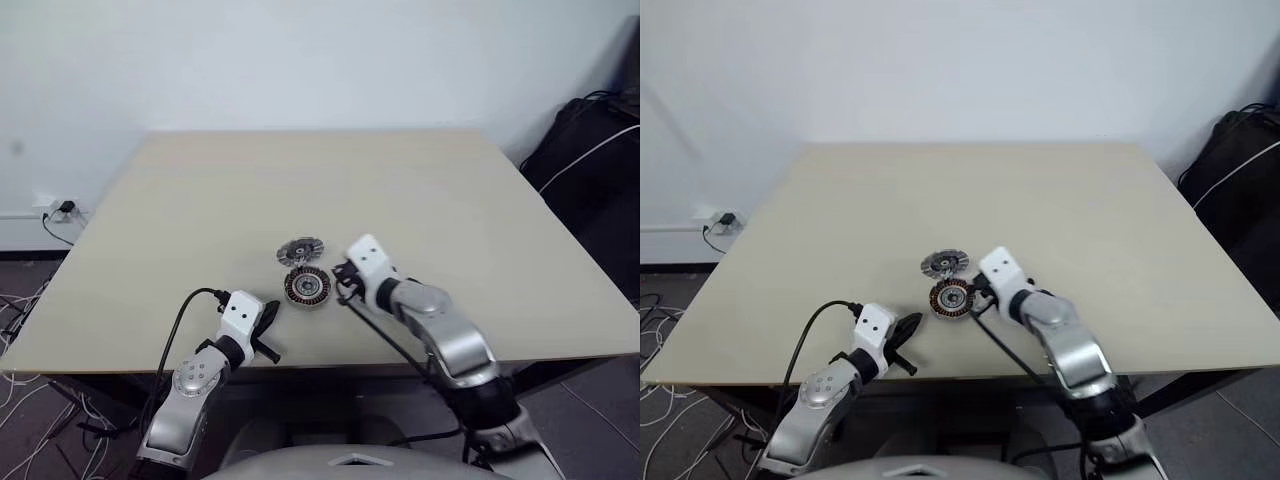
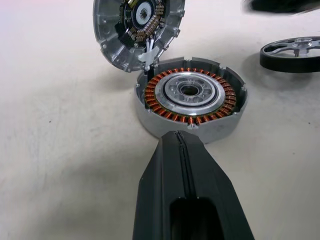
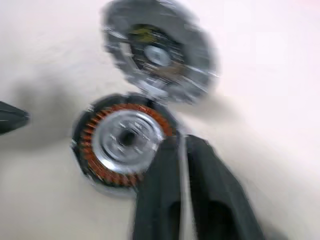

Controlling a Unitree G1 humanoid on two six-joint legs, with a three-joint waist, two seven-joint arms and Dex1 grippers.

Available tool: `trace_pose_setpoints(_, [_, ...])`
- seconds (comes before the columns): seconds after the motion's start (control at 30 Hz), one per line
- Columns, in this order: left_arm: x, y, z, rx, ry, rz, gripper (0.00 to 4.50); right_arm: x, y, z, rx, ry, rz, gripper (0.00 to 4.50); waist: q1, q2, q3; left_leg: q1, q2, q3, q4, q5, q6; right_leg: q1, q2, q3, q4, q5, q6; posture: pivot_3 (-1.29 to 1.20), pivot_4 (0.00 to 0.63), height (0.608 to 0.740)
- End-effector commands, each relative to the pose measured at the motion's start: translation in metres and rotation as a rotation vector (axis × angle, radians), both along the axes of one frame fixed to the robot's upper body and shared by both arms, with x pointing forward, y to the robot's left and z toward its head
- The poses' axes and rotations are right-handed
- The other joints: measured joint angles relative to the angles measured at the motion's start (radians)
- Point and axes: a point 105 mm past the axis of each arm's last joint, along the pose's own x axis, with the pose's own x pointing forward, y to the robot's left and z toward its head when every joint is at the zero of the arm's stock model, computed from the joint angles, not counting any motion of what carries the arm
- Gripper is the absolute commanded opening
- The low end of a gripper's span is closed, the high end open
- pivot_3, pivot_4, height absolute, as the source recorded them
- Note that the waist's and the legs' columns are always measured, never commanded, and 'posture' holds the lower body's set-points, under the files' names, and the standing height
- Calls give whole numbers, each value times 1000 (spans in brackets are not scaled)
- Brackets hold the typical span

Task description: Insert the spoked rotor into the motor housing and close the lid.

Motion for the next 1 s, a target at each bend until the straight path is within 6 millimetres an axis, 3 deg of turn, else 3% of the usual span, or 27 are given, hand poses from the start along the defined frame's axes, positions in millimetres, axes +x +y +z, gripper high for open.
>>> trace_pose_setpoints(0.03, [2, -3, 12, -25, -41, -8, 0, -2, -38, 18, 54, -40, -168, 1584, 4, 0, 0, 0, 0, 0, 0, 0, 0, 0, 0, 0, 0, -1, -1, 0, 0, 740])
trace_pose_setpoints(0.13, [2, -5, 10, -26, -29, -27, 0, -10, -67, 14, 84, -6, -317, 2639, 5, 0, 0, 0, 1, 0, 0, 0, 0, 0, 0, 0, 0, -2, -3, 0, 0, 740])
trace_pose_setpoints(0.33, [3, -8, 9, -29, -18, -56, 0, -24, -95, 7, 256, 73, -554, 4486, 4, 0, 1, 1, 1, 0, 0, 0, 0, 1, 1, 0, 1, -2, -3, 0, 0, 740])
trace_pose_setpoints(0.47, [4, -9, 9, -27, -14, -73, 0, -28, -101, -3, 403, 167, -707, 4486, 4, 1, 1, 1, 1, 0, 0, 0, 0, 1, 1, 0, 0, -2, -3, 0, 0, 740])
trace_pose_setpoints(0.6, [4, -10, 9, -27, -11, -78, 0, -26, -93, -8, 638, 293, -814, 4486, 1, 4, 2, 1, 1, 0, 0, 0, 0, 0, 1, 0, 1, -2, -3, 0, 0, 740])
trace_pose_setpoints(0.83, [2, -7, 8, -29, -2, -60, 0, -19, -83, -5, 878, 404, -833, 4486, 2, 7, 3, 0, 1, 0, -2, 0, 1, 0, 1, 0, 1, -2, -3, 0, 0, 740])
trace_pose_setpoints(1.0, [1, -6, 8, -33, -1, -46, 0, -17, -78, -10, 928, 466, -827, 4486, -5, 9, 3, 0, 0, 1, -4, 1, 1, 2, 2, 1, 1, -3, -4, 0, 0, 740])
